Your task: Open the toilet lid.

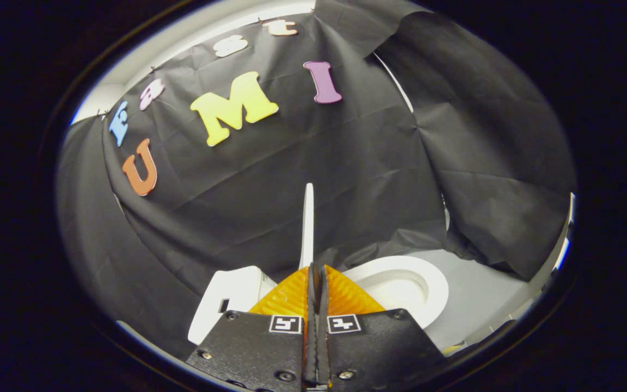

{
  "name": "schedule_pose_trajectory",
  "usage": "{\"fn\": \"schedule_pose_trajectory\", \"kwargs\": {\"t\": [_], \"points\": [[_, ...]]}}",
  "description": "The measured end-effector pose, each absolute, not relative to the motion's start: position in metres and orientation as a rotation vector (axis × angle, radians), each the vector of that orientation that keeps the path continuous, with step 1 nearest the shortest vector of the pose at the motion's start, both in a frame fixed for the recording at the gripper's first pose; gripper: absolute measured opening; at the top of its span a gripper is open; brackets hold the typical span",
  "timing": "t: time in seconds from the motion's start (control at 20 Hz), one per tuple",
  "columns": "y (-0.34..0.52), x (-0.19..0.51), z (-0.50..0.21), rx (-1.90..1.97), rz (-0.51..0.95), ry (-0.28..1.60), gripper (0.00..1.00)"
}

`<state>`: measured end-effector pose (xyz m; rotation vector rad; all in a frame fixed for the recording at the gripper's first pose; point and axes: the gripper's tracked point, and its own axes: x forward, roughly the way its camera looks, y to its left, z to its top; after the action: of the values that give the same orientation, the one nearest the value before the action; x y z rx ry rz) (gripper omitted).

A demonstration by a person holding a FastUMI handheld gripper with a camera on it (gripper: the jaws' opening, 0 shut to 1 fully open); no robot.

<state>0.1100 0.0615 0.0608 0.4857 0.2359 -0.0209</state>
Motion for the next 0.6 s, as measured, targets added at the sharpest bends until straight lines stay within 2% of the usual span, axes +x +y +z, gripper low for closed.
{"fn": "schedule_pose_trajectory", "kwargs": {"t": [0.6], "points": [[0.125, 0.110, 0.082, 0.285, -0.005, 0.156, 0.04]]}}
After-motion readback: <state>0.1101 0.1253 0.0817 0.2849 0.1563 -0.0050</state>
